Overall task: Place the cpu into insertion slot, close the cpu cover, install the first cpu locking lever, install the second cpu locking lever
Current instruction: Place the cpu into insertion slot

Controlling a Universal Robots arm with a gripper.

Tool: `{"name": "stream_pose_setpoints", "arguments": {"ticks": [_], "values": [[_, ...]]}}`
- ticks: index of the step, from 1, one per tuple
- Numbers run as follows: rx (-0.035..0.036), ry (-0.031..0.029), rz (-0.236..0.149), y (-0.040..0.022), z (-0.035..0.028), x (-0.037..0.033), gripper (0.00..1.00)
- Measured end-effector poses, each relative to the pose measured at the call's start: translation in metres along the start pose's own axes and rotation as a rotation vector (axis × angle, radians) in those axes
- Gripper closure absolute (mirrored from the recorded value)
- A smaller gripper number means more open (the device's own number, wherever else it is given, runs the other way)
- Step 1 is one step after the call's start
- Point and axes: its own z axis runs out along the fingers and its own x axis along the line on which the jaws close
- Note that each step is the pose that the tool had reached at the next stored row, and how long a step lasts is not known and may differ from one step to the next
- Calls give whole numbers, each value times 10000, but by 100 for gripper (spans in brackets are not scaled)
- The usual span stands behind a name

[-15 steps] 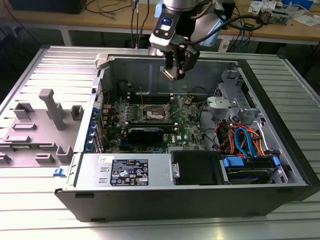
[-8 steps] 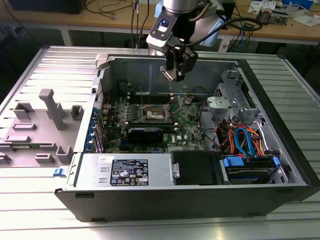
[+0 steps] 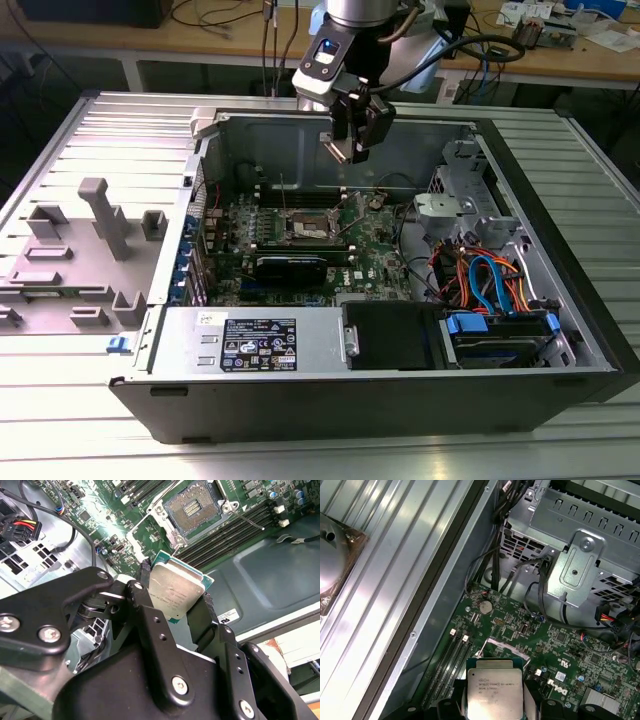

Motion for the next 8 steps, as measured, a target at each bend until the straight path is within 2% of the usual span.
{"name": "stream_pose_setpoints", "arguments": {"ticks": [8], "values": [[-2,-10,139,0,3,0,46]]}}
